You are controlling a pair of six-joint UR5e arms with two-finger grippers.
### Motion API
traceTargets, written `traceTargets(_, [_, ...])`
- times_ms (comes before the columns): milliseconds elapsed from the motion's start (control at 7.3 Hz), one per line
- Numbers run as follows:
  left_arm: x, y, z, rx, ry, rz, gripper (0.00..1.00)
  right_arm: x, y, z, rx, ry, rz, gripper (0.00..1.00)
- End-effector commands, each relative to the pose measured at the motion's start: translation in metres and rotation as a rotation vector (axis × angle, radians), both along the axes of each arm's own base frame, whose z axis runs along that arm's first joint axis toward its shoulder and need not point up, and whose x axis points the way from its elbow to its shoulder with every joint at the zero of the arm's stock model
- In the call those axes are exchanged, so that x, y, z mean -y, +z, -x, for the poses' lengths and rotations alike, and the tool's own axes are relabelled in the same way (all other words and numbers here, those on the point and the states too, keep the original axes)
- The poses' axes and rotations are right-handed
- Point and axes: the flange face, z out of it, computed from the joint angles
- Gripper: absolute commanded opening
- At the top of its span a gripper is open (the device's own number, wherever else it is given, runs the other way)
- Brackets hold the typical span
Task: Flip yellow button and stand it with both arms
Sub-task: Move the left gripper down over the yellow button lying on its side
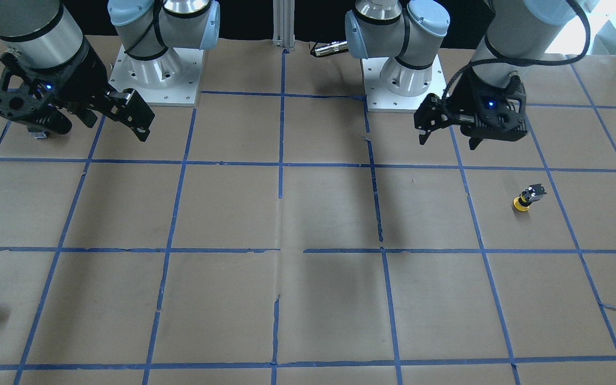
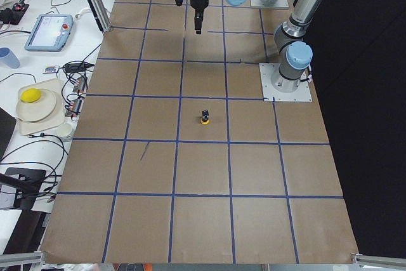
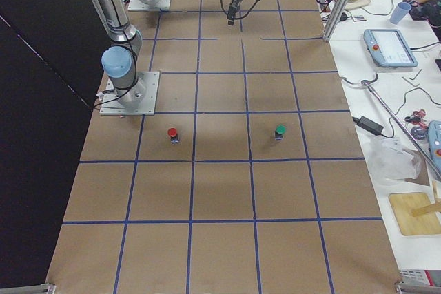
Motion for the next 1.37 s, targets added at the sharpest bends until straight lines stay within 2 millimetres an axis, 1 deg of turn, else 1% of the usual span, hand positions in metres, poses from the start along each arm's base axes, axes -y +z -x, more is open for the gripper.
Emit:
traceTargets(0, [0.005, -0.029, -0.078, 0.028, 0.134, 0.006, 1.00, -0.001, 0.003, 0.001, -0.003, -0.002, 0.006, 1.00])
traceTargets(137, [0.004, -0.051, -0.111, 0.039, 0.093, -0.029, 1.00, -0.004, 0.007, 0.004, -0.006, -0.007, 0.009, 1.00])
traceTargets(274, [0.006, -0.063, -0.143, 0.054, 0.057, 0.013, 1.00, -0.005, 0.008, 0.001, -0.001, -0.003, 0.019, 1.00])
traceTargets(411, [-0.003, -0.086, -0.170, 0.040, 0.111, -0.013, 0.99, -0.005, 0.007, 0.003, -0.008, -0.006, 0.017, 1.00])
traceTargets(548, [-0.009, -0.107, -0.202, 0.025, 0.160, -0.033, 0.99, -0.004, 0.005, 0.003, -0.014, -0.007, 0.013, 1.00])
traceTargets(685, [-0.004, -0.124, -0.224, 0.023, 0.129, -0.016, 0.99, -0.004, 0.005, 0.003, -0.017, -0.002, 0.015, 1.00])
traceTargets(822, [0.001, -0.152, -0.254, 0.010, 0.095, -0.025, 0.99, -0.004, -0.001, 0.003, -0.021, 0.000, -0.004, 1.00])
traceTargets(959, [-0.005, -0.168, -0.285, -0.010, 0.092, -0.016, 0.99, -0.009, -0.017, 0.003, -0.016, 0.002, -0.046, 1.00])
traceTargets(1096, [-0.008, -0.177, -0.294, -0.032, 0.082, -0.020, 0.99, -0.015, -0.038, 0.002, -0.003, -0.001, -0.090, 1.00])
traceTargets(1233, [-0.011, -0.181, -0.294, -0.035, 0.078, -0.029, 0.98, -0.022, -0.034, -0.001, -0.001, 0.000, -0.081, 1.00])
